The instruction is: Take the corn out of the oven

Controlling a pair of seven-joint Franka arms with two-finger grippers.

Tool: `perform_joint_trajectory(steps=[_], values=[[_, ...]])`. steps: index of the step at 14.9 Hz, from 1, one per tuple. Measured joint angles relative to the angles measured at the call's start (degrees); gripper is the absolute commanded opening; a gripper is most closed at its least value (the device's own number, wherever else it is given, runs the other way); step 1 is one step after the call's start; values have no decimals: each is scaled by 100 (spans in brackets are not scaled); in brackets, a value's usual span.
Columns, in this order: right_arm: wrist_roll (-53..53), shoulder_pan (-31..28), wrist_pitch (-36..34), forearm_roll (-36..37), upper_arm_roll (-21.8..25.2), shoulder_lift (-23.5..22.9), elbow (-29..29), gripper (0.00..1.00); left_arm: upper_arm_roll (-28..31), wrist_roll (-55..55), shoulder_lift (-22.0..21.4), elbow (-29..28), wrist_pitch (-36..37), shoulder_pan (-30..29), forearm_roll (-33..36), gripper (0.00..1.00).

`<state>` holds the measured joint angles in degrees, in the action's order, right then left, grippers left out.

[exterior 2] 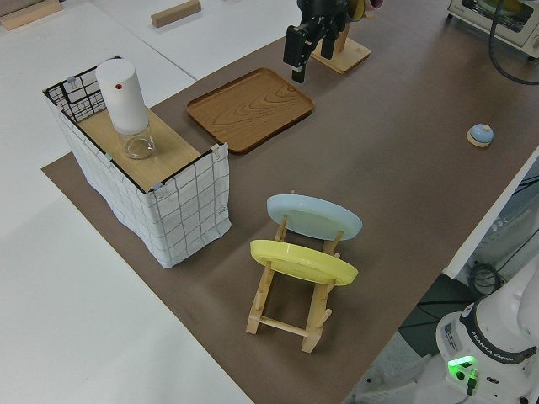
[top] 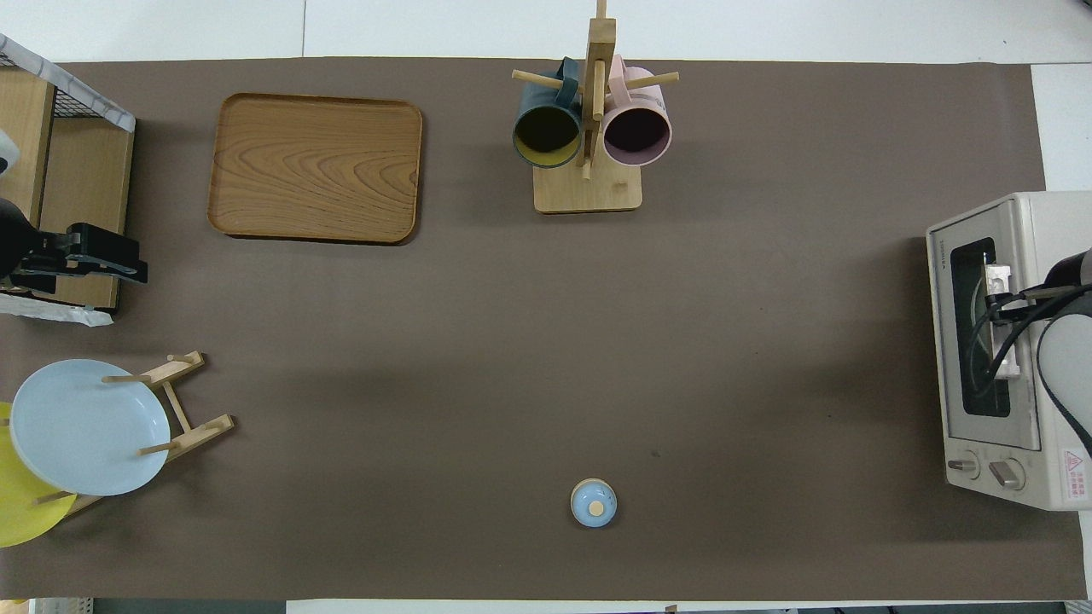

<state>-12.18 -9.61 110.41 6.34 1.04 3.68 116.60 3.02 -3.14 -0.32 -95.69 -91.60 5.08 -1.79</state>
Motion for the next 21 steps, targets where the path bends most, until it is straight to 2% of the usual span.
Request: perform_joint_trajectory(steps=[6, 13, 18, 21], values=[[447, 545, 239, -78, -67, -107, 248, 0, 0, 0, 0, 0, 0, 0, 0, 100], [517, 1019, 1605, -223, -144, -625, 886, 0, 0, 0, 0, 0, 0, 0, 0, 100], [517, 1081, 2457, -278, -152, -837, 1303, 0, 0, 0, 0, 0, 0, 0, 0, 100], [527, 1080, 2691, -382, -145, -1059, 1355, 0, 0, 0, 0, 0, 0, 0, 0, 100]])
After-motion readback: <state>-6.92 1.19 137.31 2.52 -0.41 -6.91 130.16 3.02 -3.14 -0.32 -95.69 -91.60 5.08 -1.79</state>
